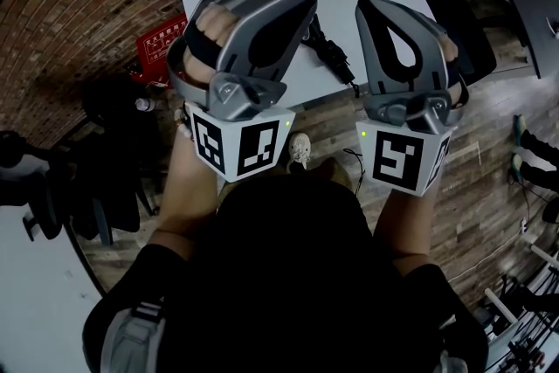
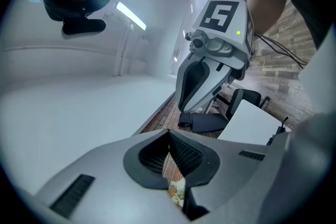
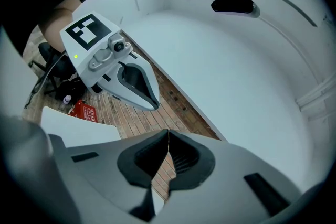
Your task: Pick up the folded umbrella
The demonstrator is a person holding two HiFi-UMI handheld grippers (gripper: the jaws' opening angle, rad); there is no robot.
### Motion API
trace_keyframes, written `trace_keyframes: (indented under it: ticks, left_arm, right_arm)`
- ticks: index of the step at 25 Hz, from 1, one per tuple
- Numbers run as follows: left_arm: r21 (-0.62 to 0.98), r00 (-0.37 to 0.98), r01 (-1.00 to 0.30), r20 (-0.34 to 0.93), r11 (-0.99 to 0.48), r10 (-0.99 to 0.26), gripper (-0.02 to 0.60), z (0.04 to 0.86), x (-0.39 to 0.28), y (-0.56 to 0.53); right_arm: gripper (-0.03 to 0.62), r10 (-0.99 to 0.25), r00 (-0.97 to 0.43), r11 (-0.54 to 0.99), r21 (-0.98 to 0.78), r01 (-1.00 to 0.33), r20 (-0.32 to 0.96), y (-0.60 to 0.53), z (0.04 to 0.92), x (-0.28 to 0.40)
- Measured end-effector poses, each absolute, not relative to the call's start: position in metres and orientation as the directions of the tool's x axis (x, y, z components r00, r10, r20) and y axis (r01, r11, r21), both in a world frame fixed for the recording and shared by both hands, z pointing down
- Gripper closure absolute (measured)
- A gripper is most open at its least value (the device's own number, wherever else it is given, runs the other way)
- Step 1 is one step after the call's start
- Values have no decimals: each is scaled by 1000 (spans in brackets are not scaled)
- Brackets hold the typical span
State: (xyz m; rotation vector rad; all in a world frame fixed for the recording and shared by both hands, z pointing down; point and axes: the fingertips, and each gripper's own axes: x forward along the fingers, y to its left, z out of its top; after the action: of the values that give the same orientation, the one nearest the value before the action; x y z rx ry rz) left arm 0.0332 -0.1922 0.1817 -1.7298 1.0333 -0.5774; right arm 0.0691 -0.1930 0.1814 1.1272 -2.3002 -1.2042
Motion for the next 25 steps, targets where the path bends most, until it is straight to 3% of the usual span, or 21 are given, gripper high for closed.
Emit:
trace_keyframes:
  ticks: [25]
  left_arm:
    - [-912, 523, -372, -54, -171, -850, 568, 196, 18, -197]
  right_arm:
    - [563, -760, -649, 414, 754, -510, -21, -198, 199, 50]
